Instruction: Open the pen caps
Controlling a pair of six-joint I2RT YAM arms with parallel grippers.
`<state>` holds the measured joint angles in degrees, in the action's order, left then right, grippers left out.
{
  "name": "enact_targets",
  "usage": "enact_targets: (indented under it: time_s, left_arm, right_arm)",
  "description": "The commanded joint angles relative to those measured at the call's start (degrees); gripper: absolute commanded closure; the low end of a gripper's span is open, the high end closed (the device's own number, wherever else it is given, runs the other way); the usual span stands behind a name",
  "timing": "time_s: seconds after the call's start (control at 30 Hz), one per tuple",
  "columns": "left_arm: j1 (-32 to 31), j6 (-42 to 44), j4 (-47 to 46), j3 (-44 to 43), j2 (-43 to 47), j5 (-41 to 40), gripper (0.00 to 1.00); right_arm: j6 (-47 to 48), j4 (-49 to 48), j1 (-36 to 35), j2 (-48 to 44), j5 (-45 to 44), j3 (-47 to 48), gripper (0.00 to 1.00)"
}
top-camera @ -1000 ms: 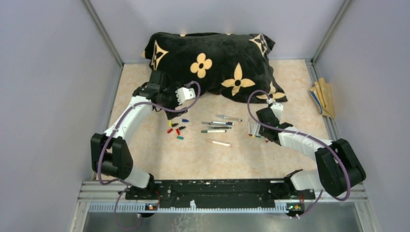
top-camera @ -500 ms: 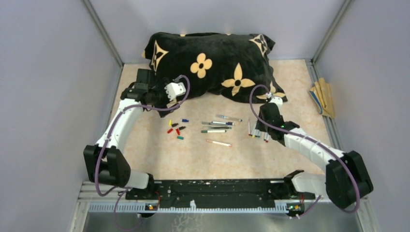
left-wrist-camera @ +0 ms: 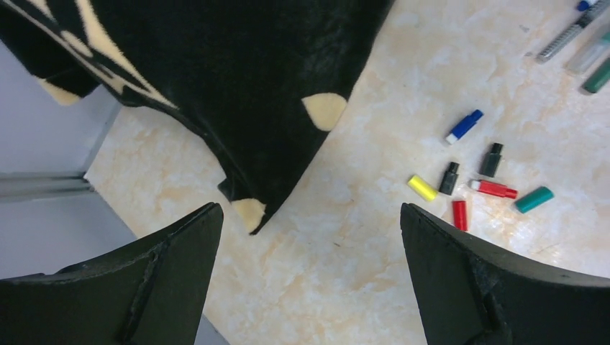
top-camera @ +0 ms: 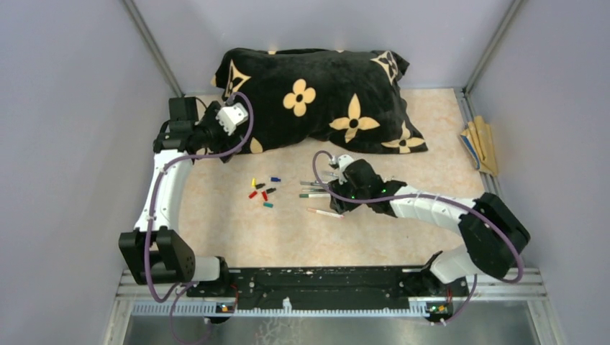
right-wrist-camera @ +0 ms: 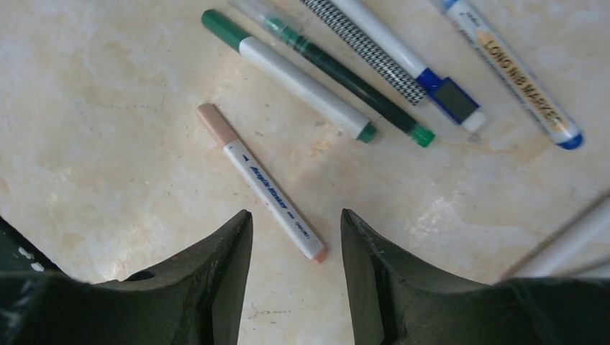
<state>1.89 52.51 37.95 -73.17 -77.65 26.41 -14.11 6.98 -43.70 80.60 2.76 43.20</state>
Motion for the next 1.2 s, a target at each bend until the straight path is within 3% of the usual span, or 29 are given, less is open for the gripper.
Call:
enact_targets:
  time_s: [0.0,0.4,0.73,0.87,0.9,1.03,1.17]
  left_arm:
    - [0.3,0.33,5.86,-1.39,-0.71,6.36,0.01]
    - [0.31,3.04,11.81,4.92,1.04,17.66,0.01]
    - [0.39,1.39,7.49,4.59,8.24,17.88,0.01]
    - [0.34,-0.5,5.69,6.25,10.06,19.85,0.01]
    - [0.37,1.08,7.37,7.0,9.83,21.71,0.01]
    - [0.14,21.45,22.43,8.6,8.76,31.47,0.01]
    - [-0.33,29.73,22.15,13.13,12.36,31.52,0.01]
  right_arm:
    - [3.32,-6.26,-2.24,3.29,5.06,1.62,0.52]
    - [4.35,-10.7,-7.26,9.06,3.43,-1.96,0.58]
    - [6.27,-9.64,-12.06,9.73,-8.84,-3.42,0.74]
    - [5.76,-10.31,-13.16,9.5,-10.48,-4.23,0.86]
    - [5.33,-10.46,-13.17,9.26,-10.5,-4.19,0.89]
    - [2.31,-11.89,-12.36,6.9,-5.62,-3.44,1.0]
    - [-0.85,-11.27,-9.67,5.01,3.03,-0.93,1.0]
